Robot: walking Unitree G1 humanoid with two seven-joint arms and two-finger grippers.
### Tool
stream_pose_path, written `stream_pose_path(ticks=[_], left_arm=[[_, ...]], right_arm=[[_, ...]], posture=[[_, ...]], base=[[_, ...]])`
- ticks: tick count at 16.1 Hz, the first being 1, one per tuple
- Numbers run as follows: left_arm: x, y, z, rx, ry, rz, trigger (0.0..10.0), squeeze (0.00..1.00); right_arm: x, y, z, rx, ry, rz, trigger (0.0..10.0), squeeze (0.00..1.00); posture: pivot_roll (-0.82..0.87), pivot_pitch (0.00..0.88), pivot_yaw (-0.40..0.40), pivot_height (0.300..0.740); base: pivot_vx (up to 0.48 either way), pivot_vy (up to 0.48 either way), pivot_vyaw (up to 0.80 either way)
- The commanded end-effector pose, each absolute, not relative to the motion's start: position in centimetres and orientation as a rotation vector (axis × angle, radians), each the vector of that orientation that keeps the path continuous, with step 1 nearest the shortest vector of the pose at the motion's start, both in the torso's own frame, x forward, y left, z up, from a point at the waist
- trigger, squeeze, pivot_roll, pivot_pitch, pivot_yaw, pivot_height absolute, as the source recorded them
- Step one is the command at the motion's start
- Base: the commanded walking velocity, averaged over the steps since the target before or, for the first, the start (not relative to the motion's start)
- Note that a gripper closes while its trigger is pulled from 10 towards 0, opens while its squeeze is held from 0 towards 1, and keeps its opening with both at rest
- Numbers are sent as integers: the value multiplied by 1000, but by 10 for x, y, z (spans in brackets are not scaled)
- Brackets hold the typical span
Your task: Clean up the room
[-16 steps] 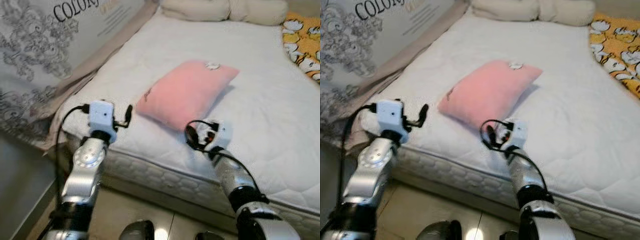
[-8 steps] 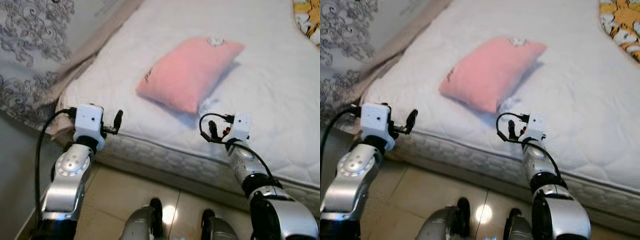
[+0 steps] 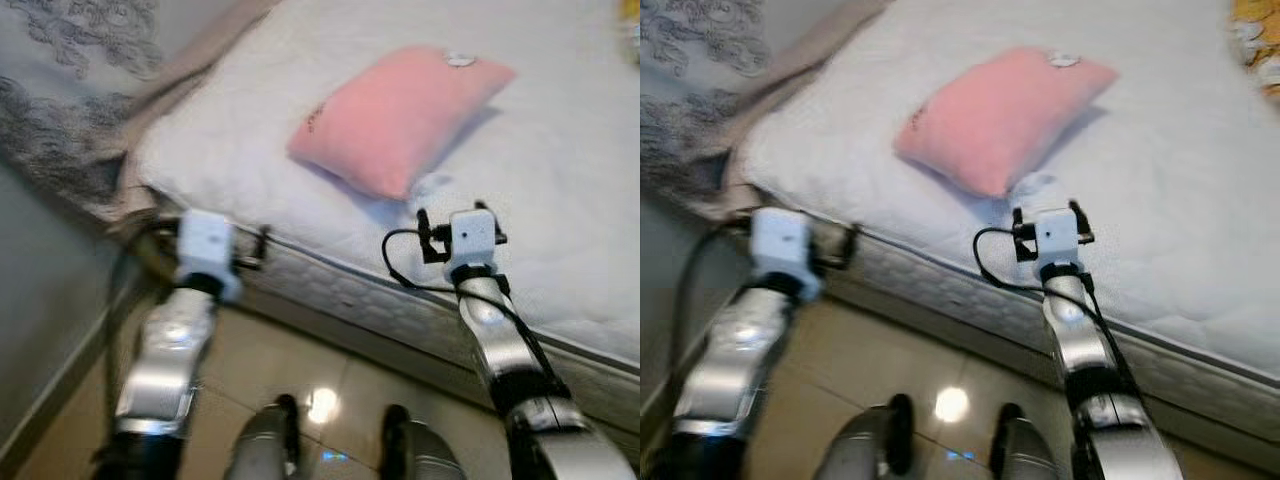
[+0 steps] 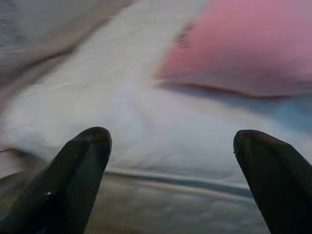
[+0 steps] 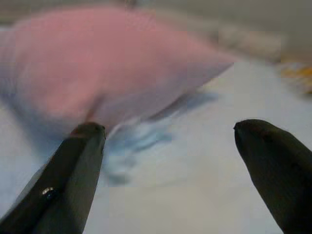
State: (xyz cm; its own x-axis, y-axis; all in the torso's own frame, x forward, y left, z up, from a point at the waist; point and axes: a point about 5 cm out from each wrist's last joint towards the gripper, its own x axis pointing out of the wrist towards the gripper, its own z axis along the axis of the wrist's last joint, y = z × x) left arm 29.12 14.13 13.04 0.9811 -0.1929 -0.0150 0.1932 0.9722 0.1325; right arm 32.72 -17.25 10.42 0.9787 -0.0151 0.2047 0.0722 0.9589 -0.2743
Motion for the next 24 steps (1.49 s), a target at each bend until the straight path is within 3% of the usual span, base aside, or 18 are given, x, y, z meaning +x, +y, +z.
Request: stream_pose_path(ticks=[1,5,15,20,24], left_arm=[[294,134,129,152,-6,-211,10000,0],[300,106,129,106,-53,-305,10000,0],[316,97,144,94,-162,-337,10000,0],[316,107,143,106,-163,-291,10000,0],[306,121,143,139,-156,-274,10000,0]], right_arm=[[320,-175,114,-307,-275,-80,10000,0],[284,-196,105,-308,-287,-259,10000,0],[295,-191,113,-268,-263,-239,10000,0],[317,-178,81,150,42,-81,10000,0],[326,-182,73,233,109,-99,10000,0]], posture=[[55,150,16,740],[-27,105,31,740],[-39,75,45,740],[-5,99,48,740],[60,151,68,740]], base=[[0,0,0],[117,0,0],[479,0,0],[192,0,0],[0,0,0]])
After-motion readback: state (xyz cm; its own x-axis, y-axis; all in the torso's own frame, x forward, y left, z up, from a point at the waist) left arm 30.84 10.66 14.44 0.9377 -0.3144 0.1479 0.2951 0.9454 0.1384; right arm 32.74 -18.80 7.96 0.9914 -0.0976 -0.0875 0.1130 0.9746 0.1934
